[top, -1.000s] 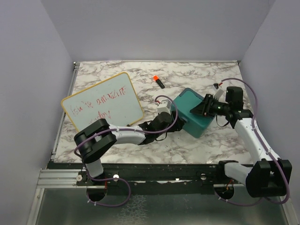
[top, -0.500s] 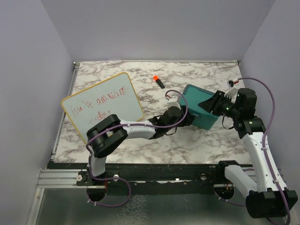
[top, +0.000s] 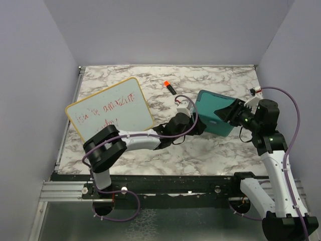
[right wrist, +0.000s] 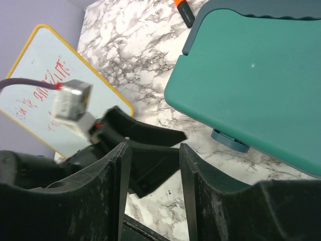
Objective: Organize the medicine kit
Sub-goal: Reset both arms
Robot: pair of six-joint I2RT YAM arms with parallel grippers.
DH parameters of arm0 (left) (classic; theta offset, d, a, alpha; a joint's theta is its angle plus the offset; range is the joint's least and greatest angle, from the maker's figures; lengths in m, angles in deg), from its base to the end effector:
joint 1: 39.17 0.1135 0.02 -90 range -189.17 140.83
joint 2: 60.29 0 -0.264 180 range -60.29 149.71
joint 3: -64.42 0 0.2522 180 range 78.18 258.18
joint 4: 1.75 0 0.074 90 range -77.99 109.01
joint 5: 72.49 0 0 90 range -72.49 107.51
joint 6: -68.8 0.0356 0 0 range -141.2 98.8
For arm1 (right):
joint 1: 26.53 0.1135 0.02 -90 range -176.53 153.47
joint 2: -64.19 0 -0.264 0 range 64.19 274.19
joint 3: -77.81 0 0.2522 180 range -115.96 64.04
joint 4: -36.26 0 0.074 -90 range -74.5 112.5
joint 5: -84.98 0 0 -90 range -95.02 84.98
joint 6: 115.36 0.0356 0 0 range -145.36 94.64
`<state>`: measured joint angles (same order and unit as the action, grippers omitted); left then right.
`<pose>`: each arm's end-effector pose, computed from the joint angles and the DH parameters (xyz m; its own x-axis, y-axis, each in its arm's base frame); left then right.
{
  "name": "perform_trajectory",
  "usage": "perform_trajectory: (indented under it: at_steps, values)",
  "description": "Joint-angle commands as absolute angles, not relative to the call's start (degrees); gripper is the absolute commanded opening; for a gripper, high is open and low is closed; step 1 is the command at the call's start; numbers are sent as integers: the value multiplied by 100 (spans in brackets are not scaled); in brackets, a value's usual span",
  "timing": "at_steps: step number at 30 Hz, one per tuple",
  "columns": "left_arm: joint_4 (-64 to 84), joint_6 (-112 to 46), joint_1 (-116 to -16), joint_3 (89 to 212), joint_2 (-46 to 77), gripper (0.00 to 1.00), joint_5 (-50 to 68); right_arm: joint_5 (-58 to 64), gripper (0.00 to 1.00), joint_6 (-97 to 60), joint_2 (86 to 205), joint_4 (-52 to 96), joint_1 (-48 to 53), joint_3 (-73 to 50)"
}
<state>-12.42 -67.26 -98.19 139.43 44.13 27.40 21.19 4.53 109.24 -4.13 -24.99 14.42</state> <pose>0.2156 -0.3473 0.2103 -0.6626 -0.2744 -0.6969 0.4089 0.6470 -0.6436 0.1706 0.0203 0.3399 -0.5413 0.4327 -0.7209 -0.1887 0.7731 0.6056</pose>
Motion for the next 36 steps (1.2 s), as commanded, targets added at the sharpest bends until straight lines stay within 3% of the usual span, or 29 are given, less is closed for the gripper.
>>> perform_trajectory:
  at_steps: [1,6,12,17,19,20,26,36]
  values:
    - [-1055,-6244,-9667,13324,3173,65,2757,2252,49,364,10903,-489,-2469,1628]
    - [437,-5760,-9542,13082,1677,75,2849,2591,52,120,11025,-778,-2470,1562]
    - [2255,-5212,-9542,13081,-145,99,3388,2511,68,-109,10893,-1150,-2470,1317]
    - [2930,-5109,-9540,13021,-1474,99,3576,2651,74,-246,10605,-1250,-2472,1247]
    - [3105,-5159,-9542,12966,-1925,99,3535,2716,98,-235,10465,-1267,-2469,1239]
    - [3207,-5211,-9542,12934,-2117,99,3507,2758,100,-231,10401,-1286,-2472,1220]
    - [3472,-5493,-9542,12593,-2950,99,3373,3068,100,-28,10269,-1325,-2476,1260]
    - [3608,-5363,-9542,12519,-3014,99,3473,3501,100,296,9983,-854,-2471,1729]
